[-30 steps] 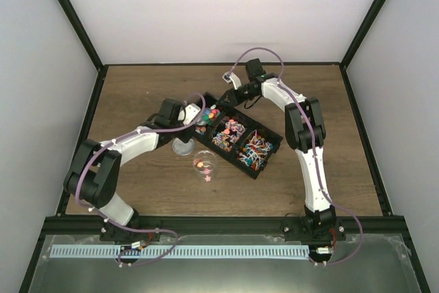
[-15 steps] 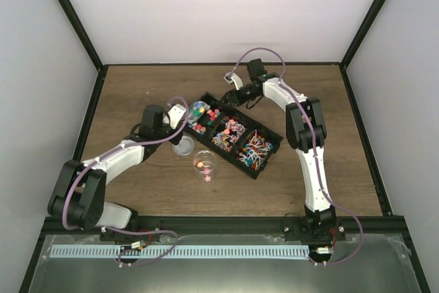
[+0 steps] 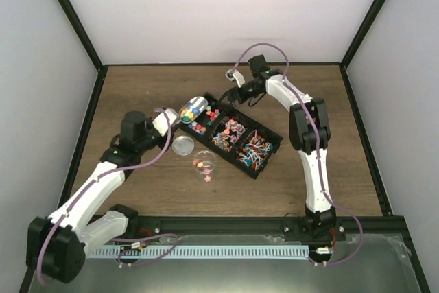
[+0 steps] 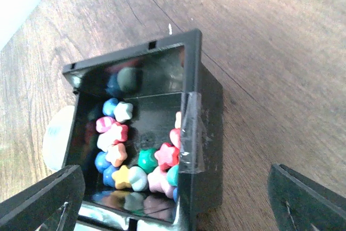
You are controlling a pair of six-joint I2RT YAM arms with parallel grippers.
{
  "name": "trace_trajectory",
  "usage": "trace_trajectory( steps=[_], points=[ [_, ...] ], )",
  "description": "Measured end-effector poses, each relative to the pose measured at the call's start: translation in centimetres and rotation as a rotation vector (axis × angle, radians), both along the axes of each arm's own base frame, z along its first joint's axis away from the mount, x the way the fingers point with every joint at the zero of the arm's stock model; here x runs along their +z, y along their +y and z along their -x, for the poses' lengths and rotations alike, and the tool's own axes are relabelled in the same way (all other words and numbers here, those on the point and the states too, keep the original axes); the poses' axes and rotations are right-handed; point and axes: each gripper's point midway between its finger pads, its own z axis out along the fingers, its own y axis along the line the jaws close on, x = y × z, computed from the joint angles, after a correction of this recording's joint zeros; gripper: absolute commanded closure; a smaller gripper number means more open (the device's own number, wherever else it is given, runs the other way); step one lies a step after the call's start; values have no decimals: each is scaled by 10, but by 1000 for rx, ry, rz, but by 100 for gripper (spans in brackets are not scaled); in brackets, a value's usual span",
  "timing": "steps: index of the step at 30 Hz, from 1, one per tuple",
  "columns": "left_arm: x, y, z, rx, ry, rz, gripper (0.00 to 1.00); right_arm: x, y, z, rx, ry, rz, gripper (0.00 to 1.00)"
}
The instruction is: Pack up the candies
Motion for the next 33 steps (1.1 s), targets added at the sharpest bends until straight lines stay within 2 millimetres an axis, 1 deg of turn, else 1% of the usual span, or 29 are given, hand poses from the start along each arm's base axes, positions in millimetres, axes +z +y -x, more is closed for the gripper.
trace_trajectory(
  steps=[2, 4, 6, 8, 12, 16, 21, 24, 31, 33],
  points=[
    [13, 4, 16, -41, -26, -36, 96, 12, -1, 0, 4, -24, -5, 4],
    [22, 6, 30, -78, -43, -72, 96, 22, -1, 1, 7, -45, -10, 4],
    [27, 9, 43, -115, -49, -114, 96, 32, -2, 2, 13, -69, -13, 3],
    [28, 12, 57, -153, -42, -158, 96, 40, -3, 3, 16, -85, -16, 2],
    [23, 18, 84, -228, -3, -236, 96, 43, -5, 7, 20, -88, -14, 1],
    [19, 24, 107, -299, 45, -304, 96, 35, -7, 13, 21, -62, -6, 0],
    [18, 29, 127, -373, 93, -365, 96, 32, -7, 15, 21, -52, -3, 0],
    [16, 31, 134, -412, 123, -397, 96, 33, -8, 15, 21, -52, -3, 0],
    [1, 35, 146, -490, 205, -461, 96, 35, -8, 16, 21, -55, -4, 0],
    [0, 35, 146, -507, 229, -474, 96, 35, -8, 16, 21, -56, -4, 0]
  ],
)
